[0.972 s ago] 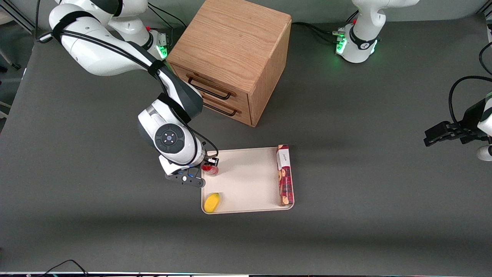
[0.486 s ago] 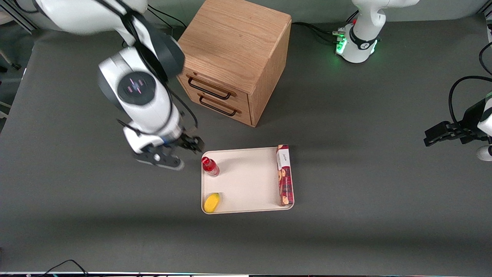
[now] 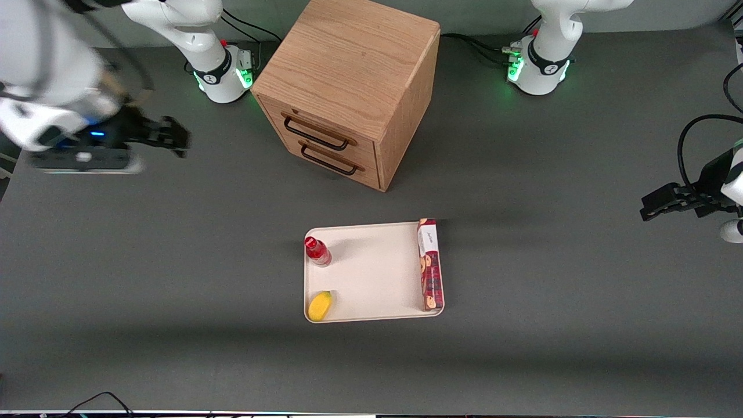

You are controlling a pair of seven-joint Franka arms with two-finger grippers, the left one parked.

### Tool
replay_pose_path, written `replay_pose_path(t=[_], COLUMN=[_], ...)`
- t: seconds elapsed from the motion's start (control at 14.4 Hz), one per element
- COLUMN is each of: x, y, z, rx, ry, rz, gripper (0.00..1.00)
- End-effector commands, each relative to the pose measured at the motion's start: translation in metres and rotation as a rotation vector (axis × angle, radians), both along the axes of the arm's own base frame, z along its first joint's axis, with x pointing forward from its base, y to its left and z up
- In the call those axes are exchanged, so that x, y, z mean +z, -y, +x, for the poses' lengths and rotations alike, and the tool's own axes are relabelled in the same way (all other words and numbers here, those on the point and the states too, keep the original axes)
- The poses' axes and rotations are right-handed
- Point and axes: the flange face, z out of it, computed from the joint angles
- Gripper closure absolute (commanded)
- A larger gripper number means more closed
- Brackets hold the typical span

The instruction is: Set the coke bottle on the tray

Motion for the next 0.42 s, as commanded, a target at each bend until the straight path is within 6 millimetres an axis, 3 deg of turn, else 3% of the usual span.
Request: replay_pose_path(t=[0.0, 0.14, 0.35], x=[-0.03, -0.049, -0.037], y=[0.068, 0.085, 0.078], z=[-0.021, -0.029, -0.006], rx=[0.06, 0.036, 0.018], ry=[0.002, 0.028, 0.046], rz=[0.037, 0.057, 0.067], gripper=[0.0, 0.0, 0.0])
